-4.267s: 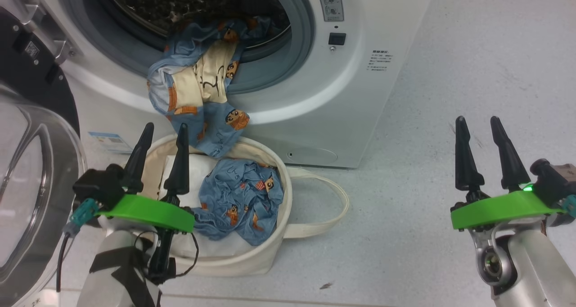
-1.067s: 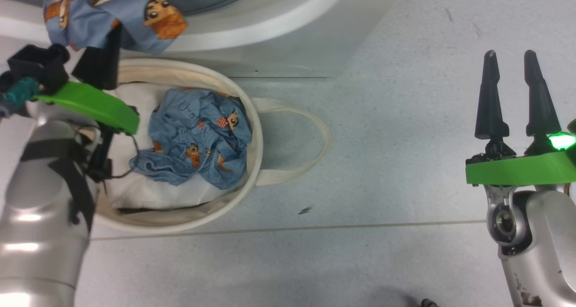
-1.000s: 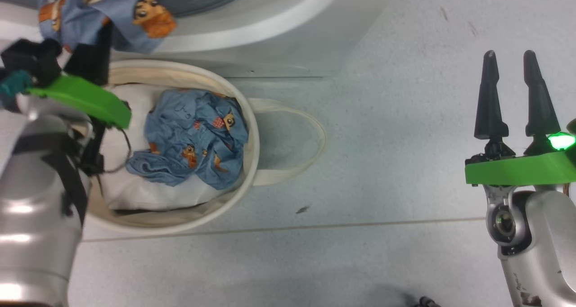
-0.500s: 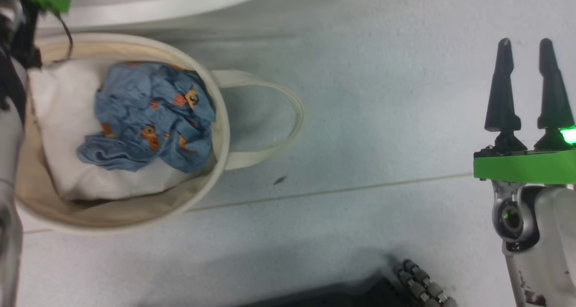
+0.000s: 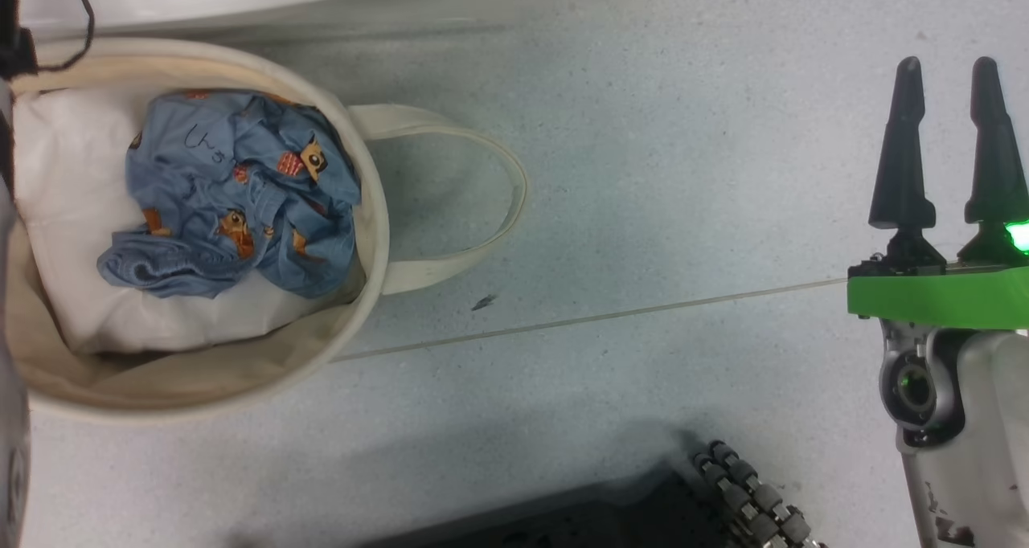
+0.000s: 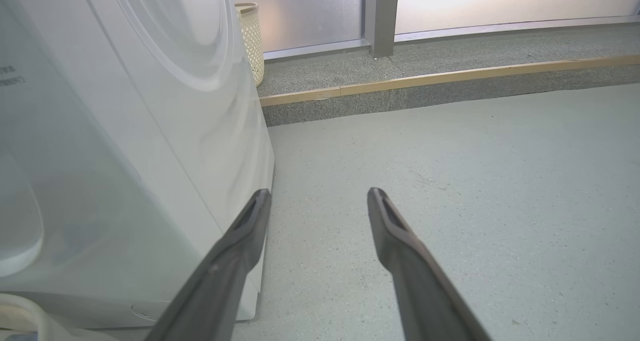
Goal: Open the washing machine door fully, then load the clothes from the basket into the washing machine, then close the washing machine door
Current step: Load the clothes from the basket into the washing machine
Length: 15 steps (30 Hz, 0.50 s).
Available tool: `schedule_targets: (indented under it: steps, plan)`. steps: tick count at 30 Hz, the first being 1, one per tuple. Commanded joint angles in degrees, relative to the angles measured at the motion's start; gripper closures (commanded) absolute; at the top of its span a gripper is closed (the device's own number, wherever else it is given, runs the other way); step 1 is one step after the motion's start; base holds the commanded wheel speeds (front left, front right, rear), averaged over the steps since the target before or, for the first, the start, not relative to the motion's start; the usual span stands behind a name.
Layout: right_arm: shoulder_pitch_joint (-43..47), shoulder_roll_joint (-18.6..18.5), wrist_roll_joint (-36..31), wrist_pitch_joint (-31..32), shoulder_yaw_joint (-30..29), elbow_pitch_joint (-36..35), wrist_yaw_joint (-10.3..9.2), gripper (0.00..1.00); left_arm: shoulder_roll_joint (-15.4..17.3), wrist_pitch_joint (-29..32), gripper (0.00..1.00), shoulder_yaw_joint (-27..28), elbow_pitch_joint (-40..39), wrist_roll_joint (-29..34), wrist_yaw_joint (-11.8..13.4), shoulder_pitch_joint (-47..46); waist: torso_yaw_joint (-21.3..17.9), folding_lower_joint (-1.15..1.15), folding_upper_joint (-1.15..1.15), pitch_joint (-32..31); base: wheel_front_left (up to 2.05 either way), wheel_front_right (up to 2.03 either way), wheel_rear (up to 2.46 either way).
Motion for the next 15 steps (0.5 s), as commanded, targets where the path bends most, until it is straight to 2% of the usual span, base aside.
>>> schedule_targets:
  steps: [1,4,7,15]
  plan:
    - [1.59,0.05,-0.42,-0.28,0.80,-1.39,0.01,0.00,2.16,-0.19,1.00,0.53,-1.10,0.04,-0.29,-3.35,0.01,0.00,0.00,-0.14,0.00,0.00,0.00]
    - [1.91,-0.17,-0.39,-0.28,0.71,-1.20,0.01,0.00,1.38,-0.01,1.00,-0.60,4.43,0.12,-0.99,-5.70,0.10,0.00,0.00,-0.57,0.00,0.00,0.00]
    - [2.08,-0.10,-0.23,-0.28,0.85,-1.14,0.01,0.00,0.19,3.41,1.00,-2.73,11.44,-0.29,-1.94,-9.27,-0.18,0.00,0.00,-1.13,0.00,0.00,0.00]
    - [2.42,-0.02,-0.23,-0.28,0.63,-1.17,0.01,0.00,0.08,9.24,1.00,-5.90,16.21,-1.27,-2.26,-15.08,-0.69,0.00,0.00,-1.11,0.00,0.00,0.00]
